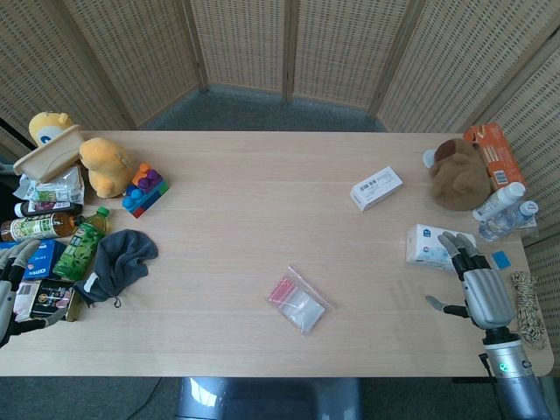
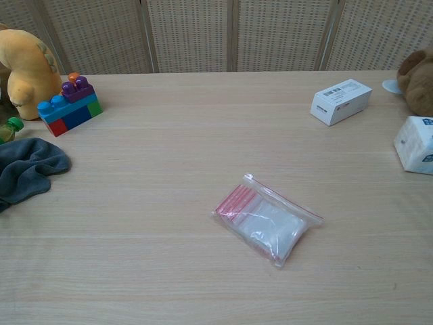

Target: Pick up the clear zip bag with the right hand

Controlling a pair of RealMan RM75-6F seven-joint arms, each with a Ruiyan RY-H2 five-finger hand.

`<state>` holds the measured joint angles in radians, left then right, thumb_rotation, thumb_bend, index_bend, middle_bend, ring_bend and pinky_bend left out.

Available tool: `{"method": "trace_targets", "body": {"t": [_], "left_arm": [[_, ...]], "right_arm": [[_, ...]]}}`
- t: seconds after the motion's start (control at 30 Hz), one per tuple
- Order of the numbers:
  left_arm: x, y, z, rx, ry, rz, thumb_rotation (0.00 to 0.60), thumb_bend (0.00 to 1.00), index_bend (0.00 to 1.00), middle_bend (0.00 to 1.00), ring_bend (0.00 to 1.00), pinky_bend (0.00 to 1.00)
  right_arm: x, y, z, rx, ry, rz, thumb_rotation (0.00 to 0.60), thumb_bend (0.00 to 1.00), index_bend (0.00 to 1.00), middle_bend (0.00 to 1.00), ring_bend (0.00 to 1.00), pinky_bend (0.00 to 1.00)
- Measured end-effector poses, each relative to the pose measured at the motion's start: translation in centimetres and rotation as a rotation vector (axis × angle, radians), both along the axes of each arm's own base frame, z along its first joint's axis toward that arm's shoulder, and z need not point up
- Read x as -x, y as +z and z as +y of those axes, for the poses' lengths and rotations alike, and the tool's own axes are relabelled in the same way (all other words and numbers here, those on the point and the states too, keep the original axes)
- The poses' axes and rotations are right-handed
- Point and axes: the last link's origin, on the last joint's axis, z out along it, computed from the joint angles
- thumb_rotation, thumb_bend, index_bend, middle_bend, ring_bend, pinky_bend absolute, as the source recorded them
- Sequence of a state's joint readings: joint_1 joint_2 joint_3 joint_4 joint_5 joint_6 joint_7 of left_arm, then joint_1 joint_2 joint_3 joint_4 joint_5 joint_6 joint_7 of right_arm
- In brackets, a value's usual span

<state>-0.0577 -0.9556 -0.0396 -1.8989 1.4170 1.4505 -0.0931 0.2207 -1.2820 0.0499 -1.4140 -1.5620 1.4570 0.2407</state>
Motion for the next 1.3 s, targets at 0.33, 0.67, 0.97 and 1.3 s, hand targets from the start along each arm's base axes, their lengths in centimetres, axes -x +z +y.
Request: {"method": "trace_targets", "body": {"t": [0.33, 0.67, 0.97, 1.3], "left_arm": [[0.1, -0.1, 0.0, 0.006, 0.004, -0.001, 0.600, 0.00, 0.03, 0.00, 0.00, 0.00], [0.8, -0.5, 0.8, 0.010, 0.037, 0.012, 0.600, 0.00, 0.03, 0.00, 0.00, 0.00], [1.5, -0.5, 1.3, 0.006, 0.063, 0.018, 0.600, 0.00, 0.04, 0.00, 0.00, 0.00], [1.6, -0.5, 1.4, 0.010, 0.069, 0.019, 0.600, 0.00, 0.03, 0.00, 0.00, 0.00]], "right_arm": [[-0.4, -2.4, 0.0, -0.068, -0.010, 0.019, 0.600, 0.00, 0.00, 0.00, 0.00, 0.01], [-4.7, -9.6, -1.8, -0.347, 0.089, 0.006, 0.600, 0.00, 0.00, 0.00, 0.00, 0.00], [-10.1, -16.1, -2.3, -0.547, 0.191, 0.034, 0.600, 0.00, 0.00, 0.00, 0.00, 0.00], [-13.8, -18.3, -2.3, -0.562, 0.248, 0.012, 0.600, 0.00, 0.00, 0.00, 0.00, 0.00]]}}
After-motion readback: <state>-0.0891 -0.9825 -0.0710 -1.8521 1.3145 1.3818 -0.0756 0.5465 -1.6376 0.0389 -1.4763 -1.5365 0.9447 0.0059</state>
